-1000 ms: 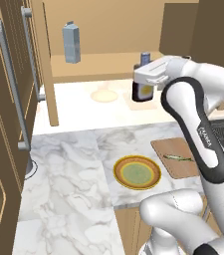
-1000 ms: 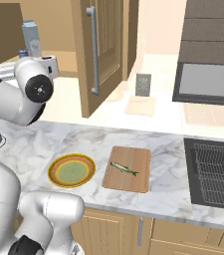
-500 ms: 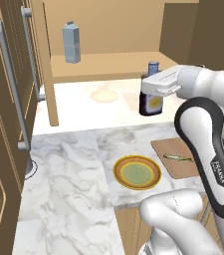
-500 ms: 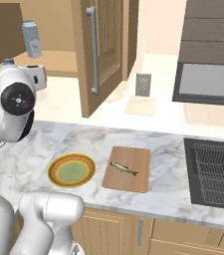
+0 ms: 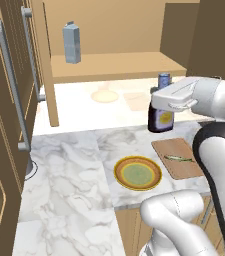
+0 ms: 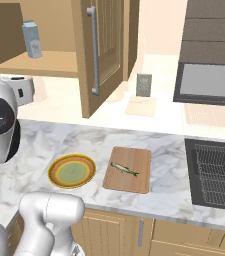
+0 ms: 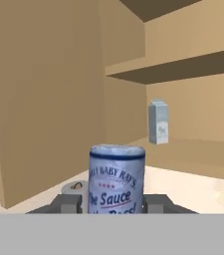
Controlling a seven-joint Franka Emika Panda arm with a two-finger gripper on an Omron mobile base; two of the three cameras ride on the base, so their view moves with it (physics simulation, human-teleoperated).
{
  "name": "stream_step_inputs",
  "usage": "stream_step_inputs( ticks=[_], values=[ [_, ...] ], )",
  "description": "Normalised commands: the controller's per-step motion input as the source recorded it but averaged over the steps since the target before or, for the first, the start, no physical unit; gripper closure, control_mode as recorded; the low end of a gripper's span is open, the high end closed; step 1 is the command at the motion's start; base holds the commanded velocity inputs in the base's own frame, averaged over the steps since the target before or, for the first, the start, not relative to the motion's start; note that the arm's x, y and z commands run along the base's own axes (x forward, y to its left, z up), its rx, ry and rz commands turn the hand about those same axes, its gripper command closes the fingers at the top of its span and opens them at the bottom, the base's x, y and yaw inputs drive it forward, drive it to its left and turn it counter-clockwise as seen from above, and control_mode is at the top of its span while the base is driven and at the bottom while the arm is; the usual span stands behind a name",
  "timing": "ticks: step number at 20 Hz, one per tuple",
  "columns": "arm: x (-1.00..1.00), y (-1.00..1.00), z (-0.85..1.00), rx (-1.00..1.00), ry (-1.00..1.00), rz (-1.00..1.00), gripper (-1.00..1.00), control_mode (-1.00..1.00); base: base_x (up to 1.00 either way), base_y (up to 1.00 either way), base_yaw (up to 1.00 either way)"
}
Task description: Pick the fish from the plate and place it on the cutting board. Then pick the condiment bottle from the cabinet and place it next to the cutting board.
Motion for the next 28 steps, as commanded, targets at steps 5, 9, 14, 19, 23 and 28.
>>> stream_step_inputs(
  ticks=[5, 9, 14, 19, 23, 28],
  values=[
    [-0.62, -0.08, 0.00, 0.01, 0.03, 0.00, 1.00, -1.00, 0.00, 0.00, 0.00],
    [-0.65, -0.13, 0.00, 0.02, 0.02, 0.00, 1.00, -1.00, 0.00, 0.00, 0.00],
    [-0.40, -0.37, 0.00, 0.03, 0.00, 0.00, 1.00, -1.00, 0.00, 0.00, 0.00],
    [-0.38, -0.49, -0.01, 0.03, 0.00, 0.00, 1.00, -1.00, 0.00, 0.00, 0.00],
    [-0.33, -0.49, -0.01, 0.02, 0.00, 0.00, 1.00, -1.00, 0.00, 0.00, 0.00],
    [-0.24, -0.36, 0.00, 0.01, 0.00, 0.03, 1.00, -1.00, 0.00, 0.00, 0.00]
  ],
)
